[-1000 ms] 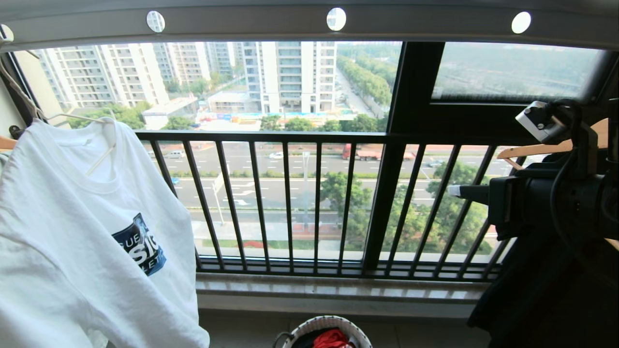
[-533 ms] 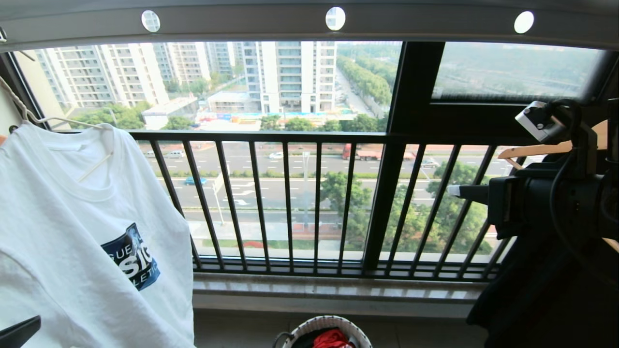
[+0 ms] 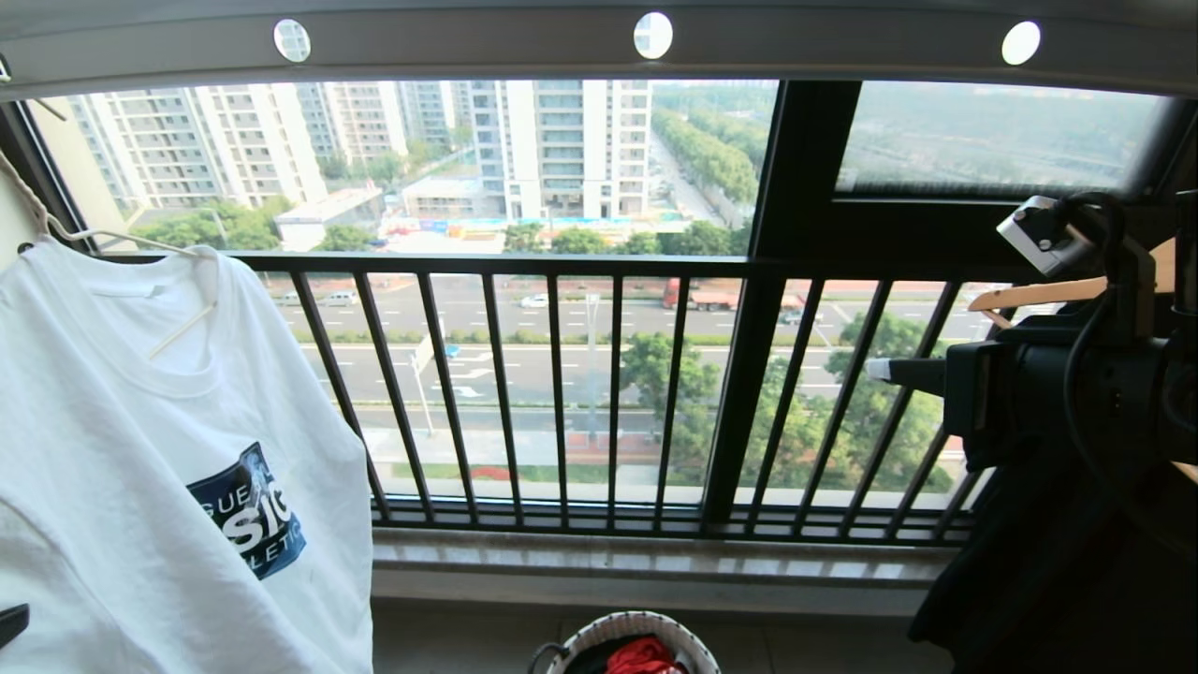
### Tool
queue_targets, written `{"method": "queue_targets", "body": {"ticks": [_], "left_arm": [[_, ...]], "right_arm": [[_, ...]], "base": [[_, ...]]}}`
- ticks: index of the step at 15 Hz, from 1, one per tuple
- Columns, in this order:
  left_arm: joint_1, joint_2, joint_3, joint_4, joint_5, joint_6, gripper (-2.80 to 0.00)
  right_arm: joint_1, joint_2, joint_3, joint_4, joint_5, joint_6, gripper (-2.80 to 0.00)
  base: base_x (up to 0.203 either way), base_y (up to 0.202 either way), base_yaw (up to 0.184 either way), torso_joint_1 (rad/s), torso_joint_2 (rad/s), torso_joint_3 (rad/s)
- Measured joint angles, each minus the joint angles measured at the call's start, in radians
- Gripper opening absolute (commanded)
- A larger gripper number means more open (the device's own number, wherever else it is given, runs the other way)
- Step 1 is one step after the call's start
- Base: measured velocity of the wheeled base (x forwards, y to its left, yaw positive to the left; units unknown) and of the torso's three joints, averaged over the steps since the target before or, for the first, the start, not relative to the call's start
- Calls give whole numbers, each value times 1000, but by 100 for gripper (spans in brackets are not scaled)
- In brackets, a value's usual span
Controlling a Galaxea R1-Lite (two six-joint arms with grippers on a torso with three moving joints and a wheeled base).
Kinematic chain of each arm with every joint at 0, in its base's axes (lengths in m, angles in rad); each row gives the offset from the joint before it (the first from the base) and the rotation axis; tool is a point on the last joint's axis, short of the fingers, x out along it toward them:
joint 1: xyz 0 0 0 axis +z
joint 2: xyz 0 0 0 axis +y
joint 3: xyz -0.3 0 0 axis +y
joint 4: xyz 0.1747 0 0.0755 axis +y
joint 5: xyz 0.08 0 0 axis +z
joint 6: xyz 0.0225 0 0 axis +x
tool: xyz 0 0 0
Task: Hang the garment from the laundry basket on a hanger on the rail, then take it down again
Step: Take the clothes off the clothes rack
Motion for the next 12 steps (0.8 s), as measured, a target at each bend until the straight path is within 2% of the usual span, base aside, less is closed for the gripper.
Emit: {"method": "queue_targets", "body": {"ticks": [4, 10, 12], "left_arm": [[2, -5, 8, 76, 19, -10, -280], [2, -42, 12, 251, 17, -11, -280], [1, -52, 29, 272, 14, -12, -280]], "right_arm": [[0, 1, 0, 0, 0, 0, -280], [0, 6, 2, 0, 0, 0, -280], [0, 6, 2, 0, 0, 0, -280]], "base": [[0, 0, 0, 0, 0, 0], [0, 0, 0, 0, 0, 0], [0, 0, 0, 0, 0, 0]]}}
